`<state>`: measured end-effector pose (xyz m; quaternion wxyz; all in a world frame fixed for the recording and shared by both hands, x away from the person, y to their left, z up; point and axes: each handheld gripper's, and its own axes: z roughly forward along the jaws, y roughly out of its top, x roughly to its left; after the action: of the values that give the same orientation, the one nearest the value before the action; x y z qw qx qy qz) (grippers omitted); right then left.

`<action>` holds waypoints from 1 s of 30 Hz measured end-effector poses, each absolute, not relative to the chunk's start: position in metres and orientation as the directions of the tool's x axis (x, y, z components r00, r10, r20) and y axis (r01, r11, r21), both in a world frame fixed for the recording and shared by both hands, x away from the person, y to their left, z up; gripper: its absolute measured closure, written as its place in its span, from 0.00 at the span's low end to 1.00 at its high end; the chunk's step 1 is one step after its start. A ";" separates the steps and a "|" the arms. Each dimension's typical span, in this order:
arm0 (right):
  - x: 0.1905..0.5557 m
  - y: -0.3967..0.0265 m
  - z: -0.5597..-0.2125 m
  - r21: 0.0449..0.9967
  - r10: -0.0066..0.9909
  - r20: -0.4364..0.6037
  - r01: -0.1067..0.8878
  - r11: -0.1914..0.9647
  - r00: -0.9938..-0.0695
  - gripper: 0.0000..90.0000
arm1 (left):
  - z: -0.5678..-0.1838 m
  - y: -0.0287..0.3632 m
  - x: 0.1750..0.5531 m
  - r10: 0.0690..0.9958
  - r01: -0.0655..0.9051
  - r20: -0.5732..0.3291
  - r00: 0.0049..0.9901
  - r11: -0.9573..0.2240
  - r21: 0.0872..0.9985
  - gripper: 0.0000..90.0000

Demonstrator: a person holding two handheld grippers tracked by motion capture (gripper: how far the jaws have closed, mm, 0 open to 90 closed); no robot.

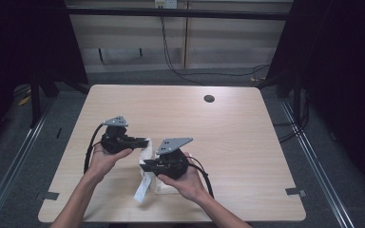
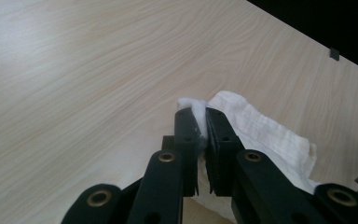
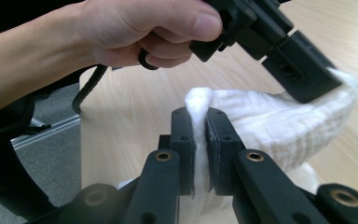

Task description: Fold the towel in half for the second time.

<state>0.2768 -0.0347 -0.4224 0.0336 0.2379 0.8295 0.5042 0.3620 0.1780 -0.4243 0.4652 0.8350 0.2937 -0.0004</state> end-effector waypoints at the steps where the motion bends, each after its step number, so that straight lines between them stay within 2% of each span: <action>1: 0.276 -0.038 -0.421 0.853 0.433 0.179 0.359 0.379 -0.883 0.92 | -0.424 0.175 0.362 0.487 0.488 -0.272 0.830 -0.400 0.775 0.94; 11: 0.270 -0.057 -0.420 0.856 0.474 0.161 0.362 0.370 -0.866 0.92 | -0.429 0.148 0.364 0.463 0.484 -0.275 0.842 -0.425 0.765 0.94; 17: 0.267 -0.067 -0.422 0.838 0.484 0.145 0.367 0.403 -0.863 0.92 | -0.434 0.136 0.366 0.455 0.493 -0.293 0.841 -0.419 0.763 0.94; 30: 0.259 -0.087 -0.442 0.831 0.510 0.173 0.403 0.384 -0.842 0.92 | -0.448 0.116 0.364 0.440 0.493 -0.289 0.850 -0.475 0.729 0.94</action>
<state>0.2589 -0.0870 -0.4421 0.0554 0.2752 0.8299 0.4821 0.3638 0.1159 -0.4477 0.4342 0.8583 0.2718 -0.0308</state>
